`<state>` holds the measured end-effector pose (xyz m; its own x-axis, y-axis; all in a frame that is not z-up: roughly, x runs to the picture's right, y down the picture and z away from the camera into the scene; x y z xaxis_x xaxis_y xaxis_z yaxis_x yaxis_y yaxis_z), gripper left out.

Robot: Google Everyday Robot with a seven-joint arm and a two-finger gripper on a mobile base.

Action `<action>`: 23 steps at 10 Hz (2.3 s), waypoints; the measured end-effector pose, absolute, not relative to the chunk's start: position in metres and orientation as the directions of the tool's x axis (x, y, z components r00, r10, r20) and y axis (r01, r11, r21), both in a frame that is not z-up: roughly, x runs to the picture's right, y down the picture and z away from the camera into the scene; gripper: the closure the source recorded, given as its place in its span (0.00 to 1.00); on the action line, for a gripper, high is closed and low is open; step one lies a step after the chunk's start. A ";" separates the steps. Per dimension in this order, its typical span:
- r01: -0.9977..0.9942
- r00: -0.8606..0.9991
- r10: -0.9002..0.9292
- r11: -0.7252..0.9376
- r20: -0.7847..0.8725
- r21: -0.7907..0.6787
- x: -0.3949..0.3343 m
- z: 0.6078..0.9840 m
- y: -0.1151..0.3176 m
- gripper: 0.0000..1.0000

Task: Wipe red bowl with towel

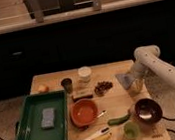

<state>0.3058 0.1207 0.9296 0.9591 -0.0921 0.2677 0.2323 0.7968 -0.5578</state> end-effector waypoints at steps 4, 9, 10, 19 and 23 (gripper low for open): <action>0.232 0.958 -0.089 0.794 0.271 -0.561 0.305 0.929 0.122 0.20; 0.233 0.958 -0.085 0.791 0.275 -0.566 0.304 0.928 0.124 0.20; 0.234 0.957 -0.085 0.790 0.276 -0.567 0.304 0.928 0.124 0.20; 0.235 0.956 -0.080 0.784 0.282 -0.574 0.302 0.926 0.126 0.20; 0.235 0.956 -0.077 0.782 0.284 -0.577 0.301 0.926 0.127 0.20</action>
<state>0.3012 0.1272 0.9262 0.9556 -0.0771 0.2844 0.2348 0.7822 -0.5771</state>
